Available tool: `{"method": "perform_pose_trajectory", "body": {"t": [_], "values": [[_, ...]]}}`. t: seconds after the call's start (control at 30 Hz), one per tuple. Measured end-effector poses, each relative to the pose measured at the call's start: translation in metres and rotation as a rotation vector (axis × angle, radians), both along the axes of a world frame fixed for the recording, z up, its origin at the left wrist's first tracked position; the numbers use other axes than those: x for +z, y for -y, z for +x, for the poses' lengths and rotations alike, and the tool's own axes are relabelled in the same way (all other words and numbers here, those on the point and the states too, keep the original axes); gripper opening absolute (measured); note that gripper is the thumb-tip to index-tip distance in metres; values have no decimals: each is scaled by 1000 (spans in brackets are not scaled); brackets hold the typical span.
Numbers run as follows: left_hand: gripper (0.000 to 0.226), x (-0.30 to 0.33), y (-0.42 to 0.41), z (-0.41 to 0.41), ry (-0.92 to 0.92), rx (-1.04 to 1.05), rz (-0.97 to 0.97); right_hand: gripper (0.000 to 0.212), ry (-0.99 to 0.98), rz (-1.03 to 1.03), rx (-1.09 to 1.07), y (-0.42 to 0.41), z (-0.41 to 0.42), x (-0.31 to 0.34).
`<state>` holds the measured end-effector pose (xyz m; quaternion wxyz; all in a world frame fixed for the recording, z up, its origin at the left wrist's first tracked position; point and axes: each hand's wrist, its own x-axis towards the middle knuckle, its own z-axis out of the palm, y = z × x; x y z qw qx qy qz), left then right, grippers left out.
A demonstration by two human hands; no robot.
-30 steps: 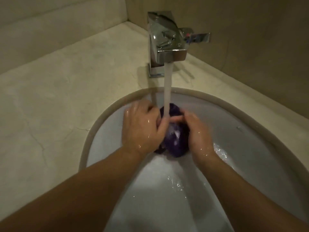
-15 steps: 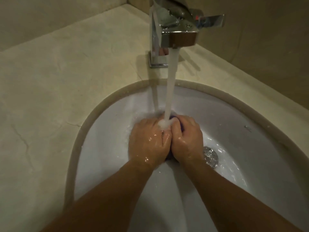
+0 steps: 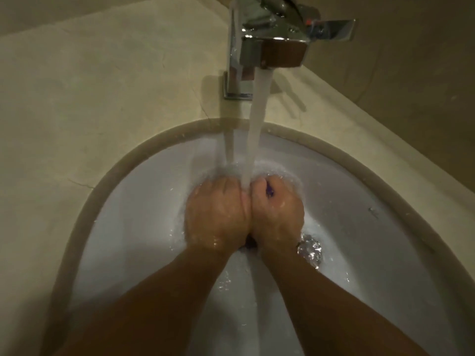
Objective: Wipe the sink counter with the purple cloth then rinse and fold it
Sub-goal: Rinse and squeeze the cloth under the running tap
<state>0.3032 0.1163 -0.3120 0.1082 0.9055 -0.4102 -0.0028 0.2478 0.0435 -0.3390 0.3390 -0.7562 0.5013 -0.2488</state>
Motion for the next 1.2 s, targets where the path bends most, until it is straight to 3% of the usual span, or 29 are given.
{"method": "perform_pose_trajectory", "body": {"t": [0.1,0.23,0.4,0.5,0.6,0.7,0.73,0.83,0.97,1.07,1.13,1.2], "values": [[39,-1,2,0,-33,43,-34,44,-41,-78,6,3,2,-4],[29,-23,13,9,36,29,-35,51,2,-203,-13,5,2,-5],[42,-16,8,10,-201,24,-290,45,-46,-103,80,8,-3,4],[46,-3,-3,16,-124,-41,-288,33,17,159,126,14,-6,25],[35,18,-10,29,108,-131,-413,23,279,442,46,16,-6,49],[32,23,-18,47,331,-351,-437,36,635,697,-65,16,-2,68],[33,23,-22,50,359,-388,-397,37,680,697,-113,15,-1,68],[29,9,-27,40,241,-378,-312,17,442,349,-155,-2,-2,44],[38,-8,-27,23,-55,-284,-282,36,234,139,-7,-24,-10,8],[48,-12,-22,22,44,-313,-109,31,246,124,-7,-20,-10,5],[66,-11,-18,23,107,-331,56,31,238,94,3,-18,-10,4],[59,-9,-15,22,119,-314,92,28,218,75,3,-17,-10,1]]}}
